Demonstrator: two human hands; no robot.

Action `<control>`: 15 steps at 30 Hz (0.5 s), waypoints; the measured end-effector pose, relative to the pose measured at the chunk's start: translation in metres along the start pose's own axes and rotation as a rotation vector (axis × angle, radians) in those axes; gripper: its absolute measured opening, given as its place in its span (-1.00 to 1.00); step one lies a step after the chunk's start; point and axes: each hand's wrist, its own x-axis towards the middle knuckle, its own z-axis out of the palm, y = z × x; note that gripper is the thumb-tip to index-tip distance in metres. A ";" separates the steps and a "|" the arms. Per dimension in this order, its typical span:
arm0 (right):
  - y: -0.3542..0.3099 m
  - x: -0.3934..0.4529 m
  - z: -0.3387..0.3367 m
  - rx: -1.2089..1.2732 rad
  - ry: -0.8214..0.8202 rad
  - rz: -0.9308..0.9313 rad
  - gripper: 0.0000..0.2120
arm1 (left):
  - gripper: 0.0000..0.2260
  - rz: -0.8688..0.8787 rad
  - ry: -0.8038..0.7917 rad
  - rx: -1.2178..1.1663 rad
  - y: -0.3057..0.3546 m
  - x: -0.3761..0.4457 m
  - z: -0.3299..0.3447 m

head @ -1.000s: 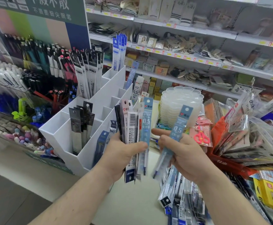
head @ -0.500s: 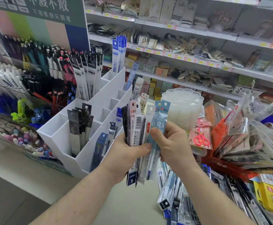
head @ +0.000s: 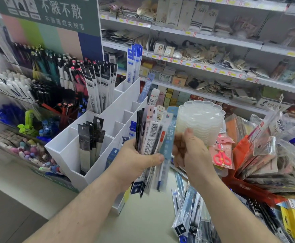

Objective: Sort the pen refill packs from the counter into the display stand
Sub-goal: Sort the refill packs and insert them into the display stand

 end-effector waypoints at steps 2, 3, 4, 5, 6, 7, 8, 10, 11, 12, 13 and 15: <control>-0.001 0.005 0.000 0.031 -0.044 0.014 -0.54 | -0.54 0.011 0.012 0.032 0.002 0.002 -0.002; -0.001 0.008 0.000 0.023 -0.079 0.015 -0.56 | -0.54 0.020 0.017 0.043 0.004 0.003 -0.002; -0.002 0.010 0.000 0.019 -0.122 0.019 -0.53 | -0.55 0.029 0.029 0.049 0.005 0.004 -0.003; -0.002 0.012 0.000 0.009 -0.158 0.022 -0.45 | -0.57 0.036 0.039 0.052 0.006 0.005 -0.004; -0.003 0.015 0.000 0.000 -0.183 0.031 -0.38 | -0.60 0.037 0.051 0.050 0.007 0.006 -0.005; -0.005 0.017 0.000 -0.013 -0.196 0.041 -0.38 | -0.61 0.036 0.057 0.040 0.008 0.007 -0.006; -0.005 0.019 -0.001 -0.030 -0.204 0.048 -0.47 | -0.62 0.036 0.062 0.030 0.009 0.008 -0.008; -0.010 0.022 0.002 -0.071 -0.209 0.045 -0.78 | -0.63 0.037 0.060 0.021 0.011 0.009 -0.009; -0.012 0.023 0.004 -0.095 -0.213 0.035 -0.85 | -0.64 0.037 0.069 0.025 0.012 0.010 -0.010; -0.013 0.026 0.006 -0.121 -0.208 0.026 -0.85 | -0.67 0.035 0.098 0.036 0.013 0.012 -0.010; -0.014 0.031 0.008 -0.139 -0.183 0.029 -0.83 | -0.71 0.033 0.150 0.053 0.014 0.015 -0.011; -0.018 0.045 0.011 -0.124 -0.061 0.066 -0.82 | -0.81 0.031 0.305 0.083 0.014 0.024 -0.016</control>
